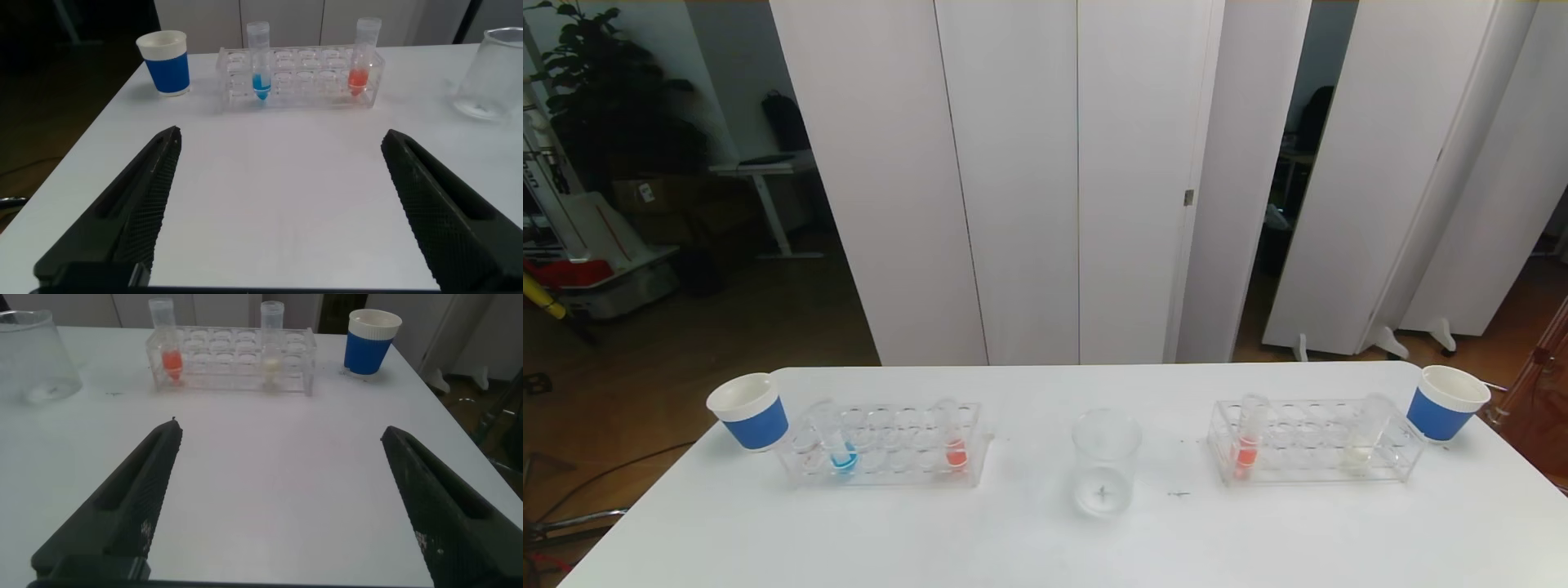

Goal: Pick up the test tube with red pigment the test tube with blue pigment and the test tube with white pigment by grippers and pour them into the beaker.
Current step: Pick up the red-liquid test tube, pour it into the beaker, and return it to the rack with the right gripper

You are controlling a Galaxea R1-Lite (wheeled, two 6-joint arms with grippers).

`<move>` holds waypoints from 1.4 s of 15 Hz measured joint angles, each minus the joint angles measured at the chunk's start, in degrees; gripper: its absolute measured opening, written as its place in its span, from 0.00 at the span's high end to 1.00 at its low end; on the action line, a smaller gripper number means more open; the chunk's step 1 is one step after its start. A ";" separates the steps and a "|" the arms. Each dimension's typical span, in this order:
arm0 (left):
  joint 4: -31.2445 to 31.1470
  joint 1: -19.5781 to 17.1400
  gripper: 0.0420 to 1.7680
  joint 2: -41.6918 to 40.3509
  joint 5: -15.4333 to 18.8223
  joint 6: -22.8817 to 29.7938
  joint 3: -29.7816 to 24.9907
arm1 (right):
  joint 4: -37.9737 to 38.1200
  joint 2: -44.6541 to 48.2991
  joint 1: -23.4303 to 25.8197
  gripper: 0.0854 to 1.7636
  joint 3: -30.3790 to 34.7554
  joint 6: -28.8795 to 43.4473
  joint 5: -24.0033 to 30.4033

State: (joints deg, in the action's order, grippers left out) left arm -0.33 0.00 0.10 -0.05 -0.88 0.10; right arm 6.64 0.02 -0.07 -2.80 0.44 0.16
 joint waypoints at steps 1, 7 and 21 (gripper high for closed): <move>0.00 0.00 0.01 0.00 0.00 0.00 0.00 | -0.01 0.00 0.00 0.01 0.00 0.00 0.02; -0.02 0.00 0.01 0.00 -0.02 0.00 0.00 | -0.01 -0.02 0.00 0.01 0.00 0.00 0.00; -0.02 0.00 0.01 0.00 -0.02 0.02 0.00 | -0.09 -0.02 0.00 0.01 0.00 0.09 0.06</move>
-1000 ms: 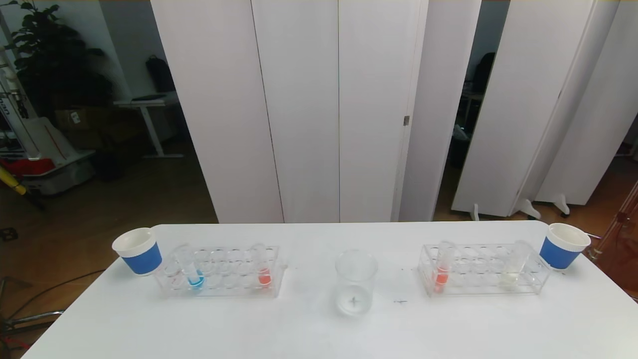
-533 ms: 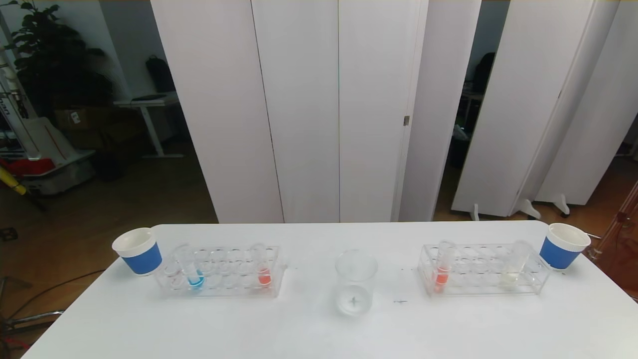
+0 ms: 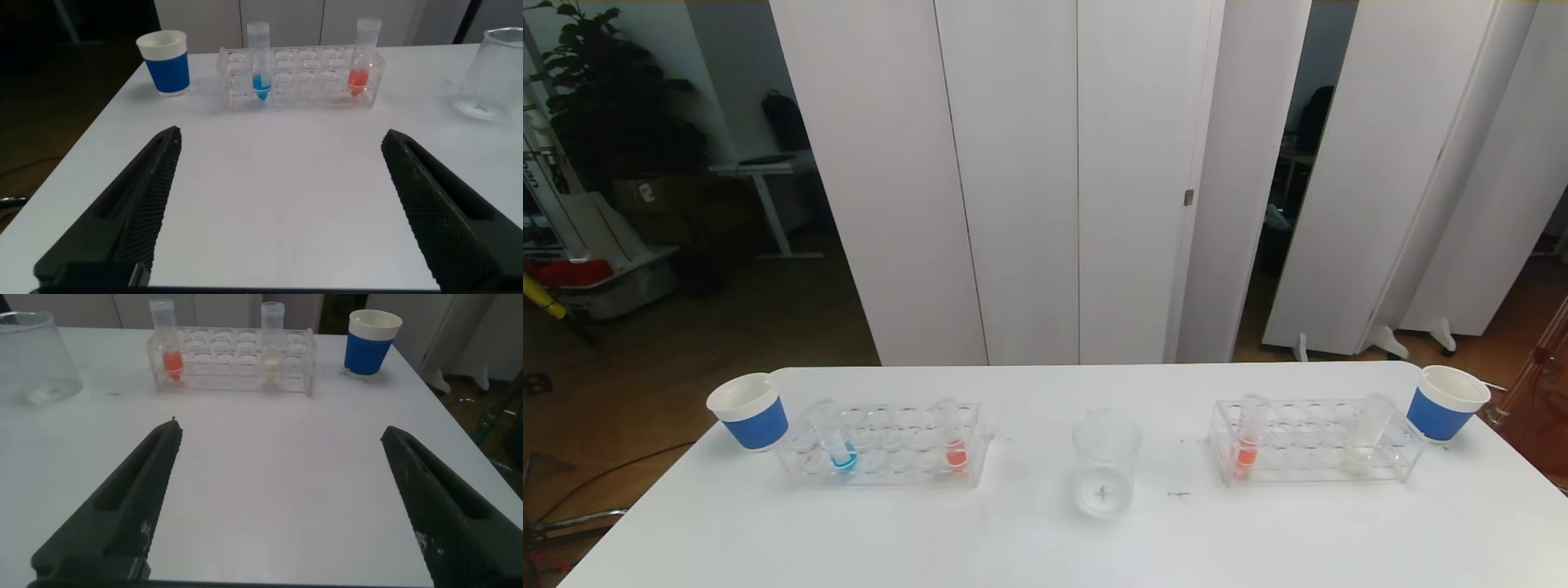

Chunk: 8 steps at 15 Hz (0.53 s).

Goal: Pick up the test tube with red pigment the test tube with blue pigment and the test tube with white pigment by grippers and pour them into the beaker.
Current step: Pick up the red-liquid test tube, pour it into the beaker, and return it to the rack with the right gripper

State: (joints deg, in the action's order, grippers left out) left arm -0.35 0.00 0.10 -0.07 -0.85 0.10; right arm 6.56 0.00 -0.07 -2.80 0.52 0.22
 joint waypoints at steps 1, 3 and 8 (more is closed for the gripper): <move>0.02 0.00 0.01 0.00 0.00 -0.02 0.00 | 0.05 0.00 0.00 0.01 0.00 -0.01 0.02; 0.02 0.00 0.01 0.00 0.05 -0.02 0.00 | 0.07 0.00 0.00 0.01 0.00 -0.01 0.02; 0.00 0.00 0.01 0.00 0.02 -0.02 0.00 | 0.09 0.02 0.00 0.01 0.00 -0.09 0.02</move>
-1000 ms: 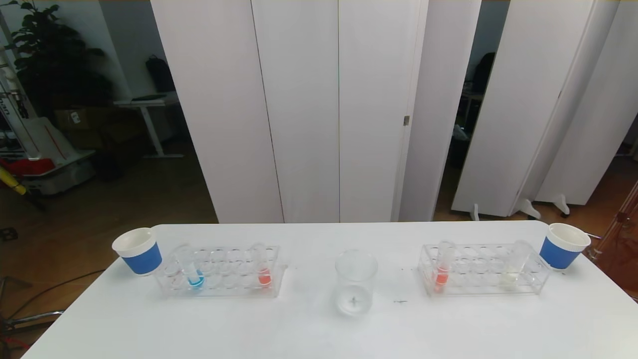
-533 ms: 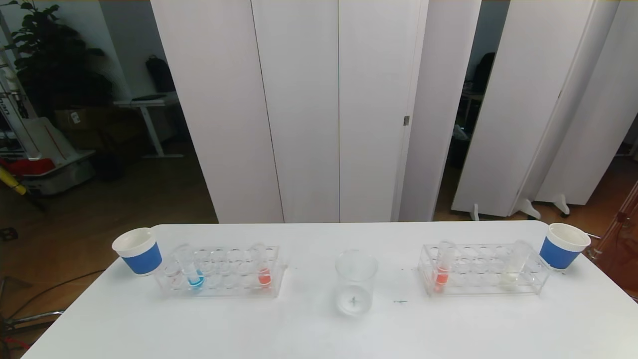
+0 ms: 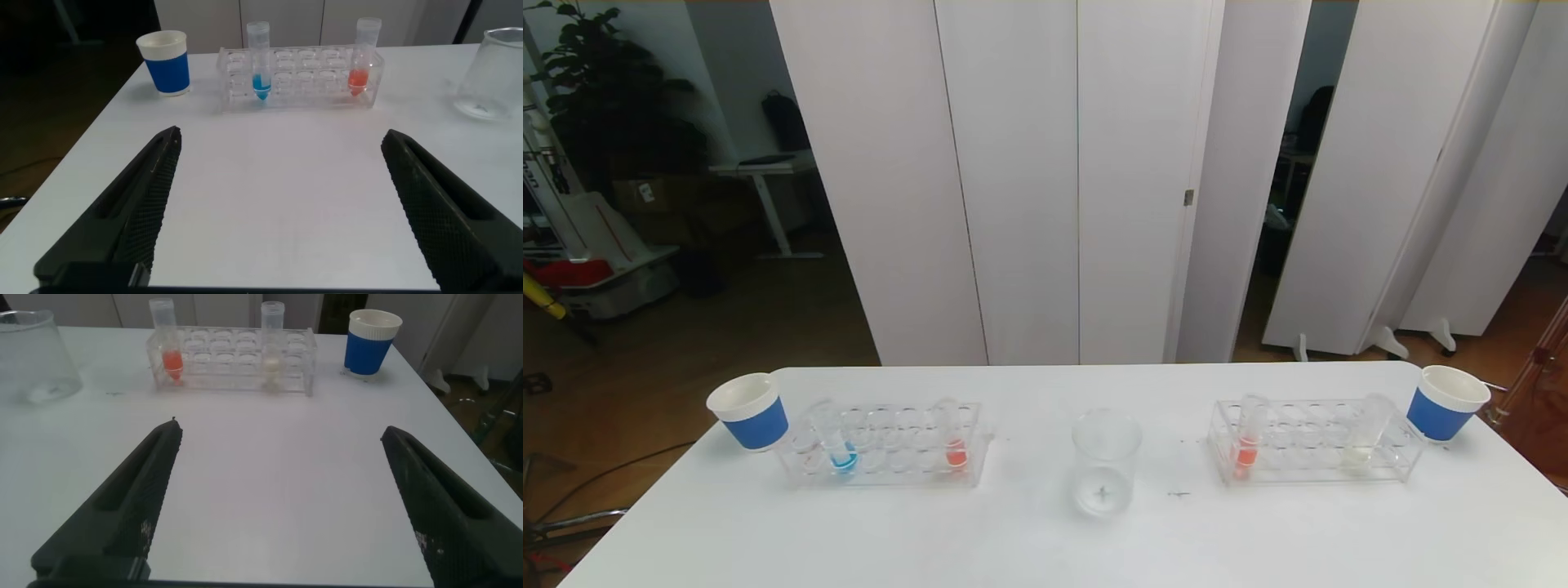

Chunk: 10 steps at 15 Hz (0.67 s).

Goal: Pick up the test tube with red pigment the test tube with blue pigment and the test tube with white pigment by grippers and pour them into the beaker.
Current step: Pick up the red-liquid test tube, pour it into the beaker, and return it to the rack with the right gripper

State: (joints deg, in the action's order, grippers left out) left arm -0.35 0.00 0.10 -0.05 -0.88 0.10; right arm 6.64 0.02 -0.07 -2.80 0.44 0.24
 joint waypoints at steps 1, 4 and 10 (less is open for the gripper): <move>0.02 0.00 0.01 0.00 0.00 0.02 0.00 | 0.02 0.00 0.05 0.01 0.00 -0.02 0.00; 0.00 0.00 0.01 0.00 0.00 0.00 0.00 | 0.02 -0.21 0.07 0.01 -0.35 -0.02 -0.34; 0.02 0.00 0.01 0.00 -0.02 0.00 0.00 | -0.74 -7.63 -0.13 0.01 -8.48 -0.02 -0.46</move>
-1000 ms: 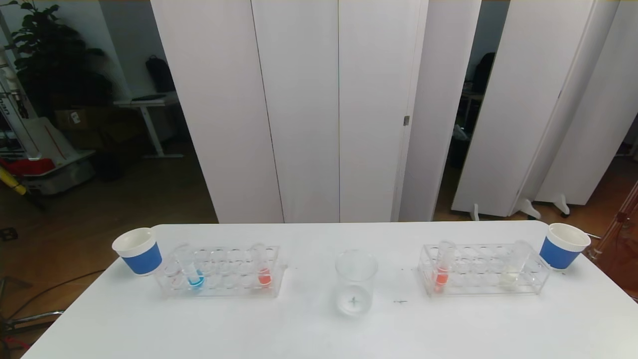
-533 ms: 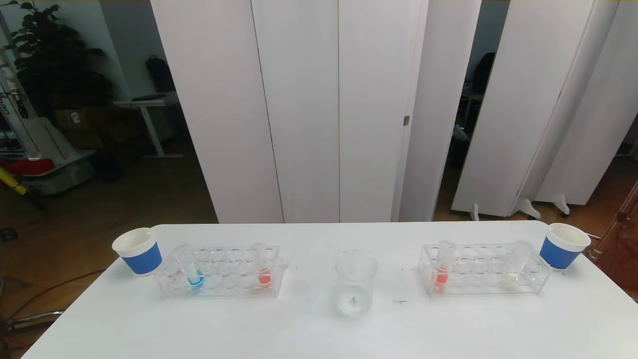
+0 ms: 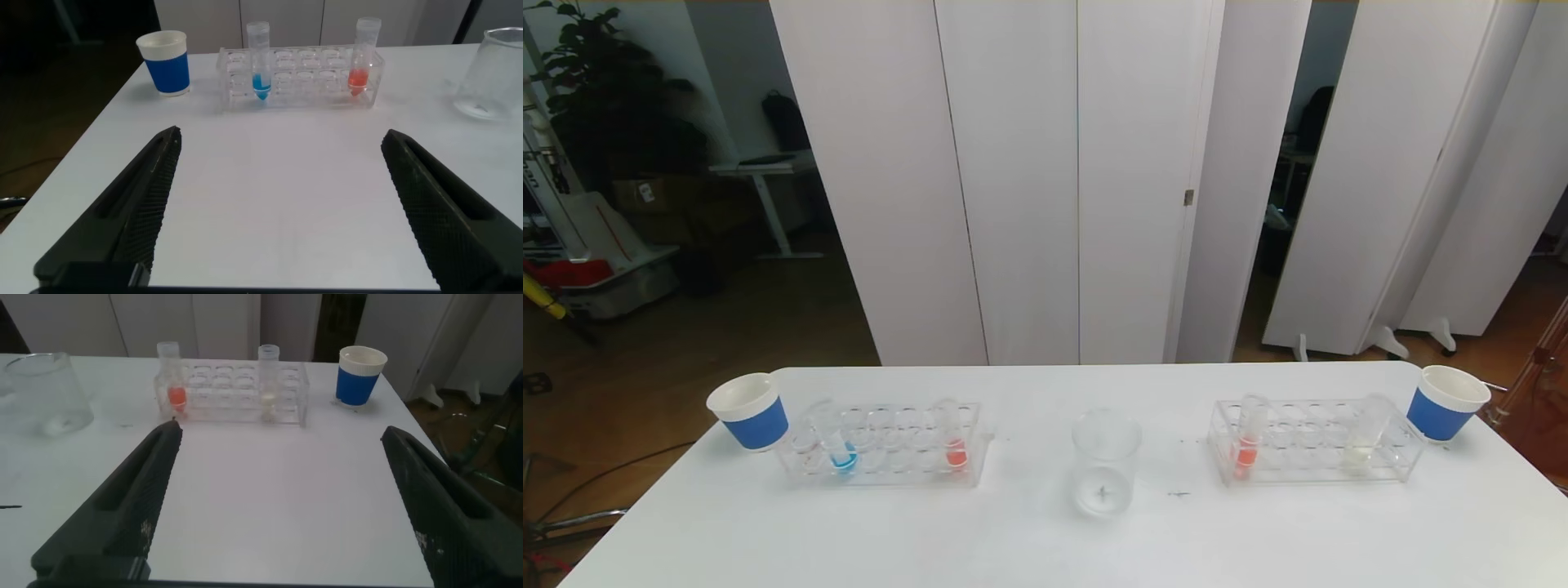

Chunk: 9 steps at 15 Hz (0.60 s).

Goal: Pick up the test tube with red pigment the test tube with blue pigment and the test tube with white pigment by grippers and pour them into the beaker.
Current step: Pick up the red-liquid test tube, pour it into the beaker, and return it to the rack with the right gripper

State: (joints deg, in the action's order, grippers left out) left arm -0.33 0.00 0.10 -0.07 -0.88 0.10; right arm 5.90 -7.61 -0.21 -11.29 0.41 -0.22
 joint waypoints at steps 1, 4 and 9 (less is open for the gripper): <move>0.00 0.00 0.01 0.00 0.00 0.00 0.00 | -0.10 -2.15 -0.06 0.01 -1.88 -0.06 0.01; 0.00 0.00 0.01 0.00 0.00 0.00 0.00 | -0.54 -9.56 -0.28 0.01 -7.75 -1.01 0.04; -0.02 0.00 0.01 0.00 0.02 0.00 0.00 | -10.53 -23.54 -0.48 0.01 -14.03 -1.29 0.20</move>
State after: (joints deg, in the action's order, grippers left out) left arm -0.35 0.00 0.10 -0.05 -0.88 0.10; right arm -4.63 -31.15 -0.68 -25.32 -0.88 -0.02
